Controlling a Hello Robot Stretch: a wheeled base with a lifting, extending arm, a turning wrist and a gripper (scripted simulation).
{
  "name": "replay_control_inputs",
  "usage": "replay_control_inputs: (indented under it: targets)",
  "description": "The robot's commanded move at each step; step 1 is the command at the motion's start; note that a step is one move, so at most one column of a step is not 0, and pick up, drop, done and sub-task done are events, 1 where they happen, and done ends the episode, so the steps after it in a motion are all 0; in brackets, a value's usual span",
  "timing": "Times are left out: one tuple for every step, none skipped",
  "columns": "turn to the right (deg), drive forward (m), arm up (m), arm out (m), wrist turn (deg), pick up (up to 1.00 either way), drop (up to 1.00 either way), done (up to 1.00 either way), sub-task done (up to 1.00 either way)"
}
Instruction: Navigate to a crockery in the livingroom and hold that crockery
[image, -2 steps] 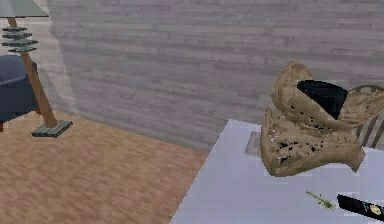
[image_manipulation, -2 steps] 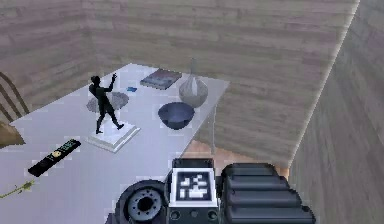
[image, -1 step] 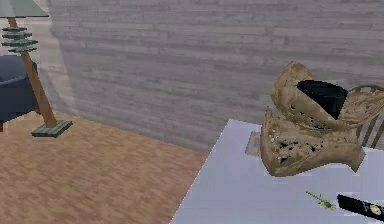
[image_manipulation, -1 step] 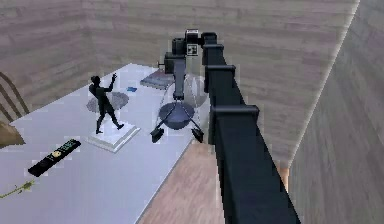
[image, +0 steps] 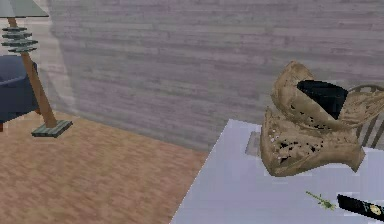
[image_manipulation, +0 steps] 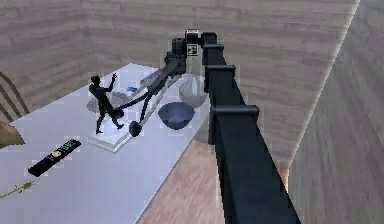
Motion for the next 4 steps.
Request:
replay_control_inputs:
  targets:
    - [0.0,0.0,0.0,0.0,45.0,0.0,0.0,0.0,0.0]
    - [0.0,0.0,0.0,0.0,45.0,0.0,0.0,0.0,0.0]
    - [0.0,0.0,0.0,0.0,30.0,0.0,0.0,0.0,0.0]
    - [0.0,0.0,-0.24,0.0,0.0,0.0,0.0,0.0,0.0]
